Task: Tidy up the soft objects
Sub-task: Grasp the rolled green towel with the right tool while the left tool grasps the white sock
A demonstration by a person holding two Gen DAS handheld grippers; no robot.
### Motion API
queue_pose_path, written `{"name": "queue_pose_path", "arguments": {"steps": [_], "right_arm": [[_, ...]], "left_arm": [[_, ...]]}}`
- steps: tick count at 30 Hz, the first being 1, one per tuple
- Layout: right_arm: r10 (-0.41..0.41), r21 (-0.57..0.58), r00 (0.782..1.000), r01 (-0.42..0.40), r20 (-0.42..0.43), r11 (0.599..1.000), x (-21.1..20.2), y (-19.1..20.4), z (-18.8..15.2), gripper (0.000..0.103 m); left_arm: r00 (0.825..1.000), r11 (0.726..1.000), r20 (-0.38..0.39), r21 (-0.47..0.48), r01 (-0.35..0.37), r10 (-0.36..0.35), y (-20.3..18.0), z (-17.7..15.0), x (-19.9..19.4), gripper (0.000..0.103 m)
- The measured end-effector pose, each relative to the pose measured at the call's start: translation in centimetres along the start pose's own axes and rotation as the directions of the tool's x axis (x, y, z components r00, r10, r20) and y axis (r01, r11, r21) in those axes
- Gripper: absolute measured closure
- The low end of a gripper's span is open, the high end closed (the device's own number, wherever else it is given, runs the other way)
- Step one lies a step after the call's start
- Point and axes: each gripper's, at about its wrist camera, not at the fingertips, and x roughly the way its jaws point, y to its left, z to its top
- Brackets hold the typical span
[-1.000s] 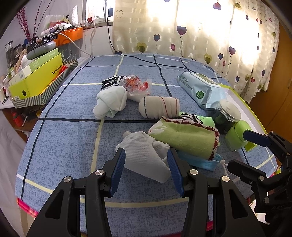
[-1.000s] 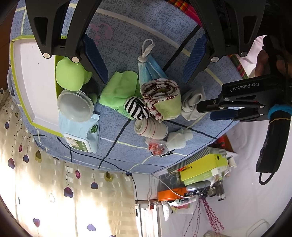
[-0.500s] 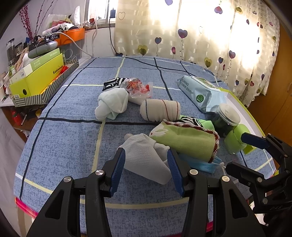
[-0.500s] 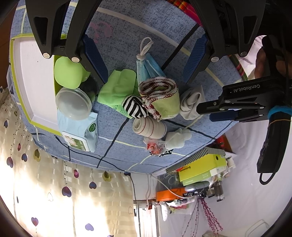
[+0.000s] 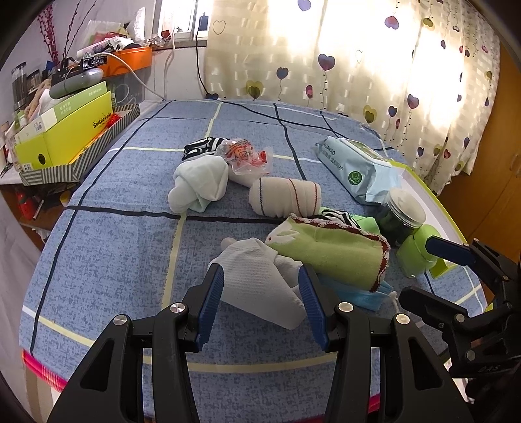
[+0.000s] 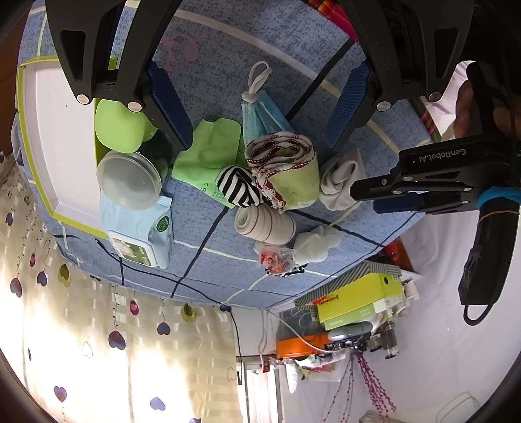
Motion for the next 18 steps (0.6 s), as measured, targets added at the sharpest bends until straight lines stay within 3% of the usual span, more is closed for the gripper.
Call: {"name": "queue_pose_path", "arguments": {"steps": [8,18], "right_arm": [[0.006,-0.015,1.0,-0.006,0.009,1.0,0.2,0.3,0.5,0.018],[0.016,-0.022,1.0,-0.016,0.014,1.0,0.8,0.6,1.2,0.027]], "left_arm": [[1.0,1.0,-0.005,0.002,0.005,-0.005,0.2,-0.1,0.3,0.054],[0.996,0.996,-0.002,-0.018,0.091,-0.091,0.8,-0.5,0.3,0.054]]}}
